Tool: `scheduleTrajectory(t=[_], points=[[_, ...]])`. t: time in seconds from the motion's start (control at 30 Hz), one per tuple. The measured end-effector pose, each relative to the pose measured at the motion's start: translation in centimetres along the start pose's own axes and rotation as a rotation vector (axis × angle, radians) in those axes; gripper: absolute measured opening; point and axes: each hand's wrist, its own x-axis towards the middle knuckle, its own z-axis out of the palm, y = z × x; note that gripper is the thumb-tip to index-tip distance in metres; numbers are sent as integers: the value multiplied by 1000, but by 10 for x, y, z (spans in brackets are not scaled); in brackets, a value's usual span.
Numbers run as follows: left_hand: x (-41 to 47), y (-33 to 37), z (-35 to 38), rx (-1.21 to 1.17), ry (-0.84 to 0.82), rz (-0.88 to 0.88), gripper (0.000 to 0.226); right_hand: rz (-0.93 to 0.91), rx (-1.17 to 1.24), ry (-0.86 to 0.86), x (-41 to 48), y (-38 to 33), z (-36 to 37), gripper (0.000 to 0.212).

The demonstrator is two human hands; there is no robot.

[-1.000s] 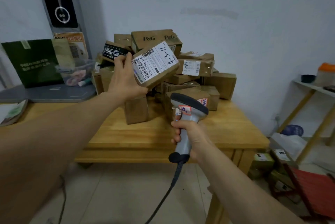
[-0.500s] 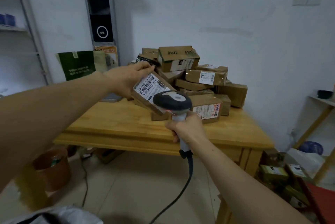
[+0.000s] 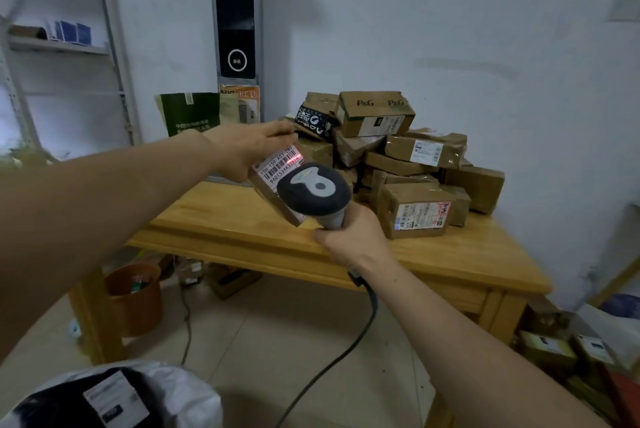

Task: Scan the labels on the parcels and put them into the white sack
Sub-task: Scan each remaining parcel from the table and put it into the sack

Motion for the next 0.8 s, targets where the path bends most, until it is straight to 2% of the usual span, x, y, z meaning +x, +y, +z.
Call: scheduleTrajectory(t=[0.57,0.8], points=[[-14,-8,19,-4,2,-50,110,-32,-78,-28,5,-2,15,31],[-29,-12,31,-24,-23,-102,109,50,54,-83,7,-4,33,39]])
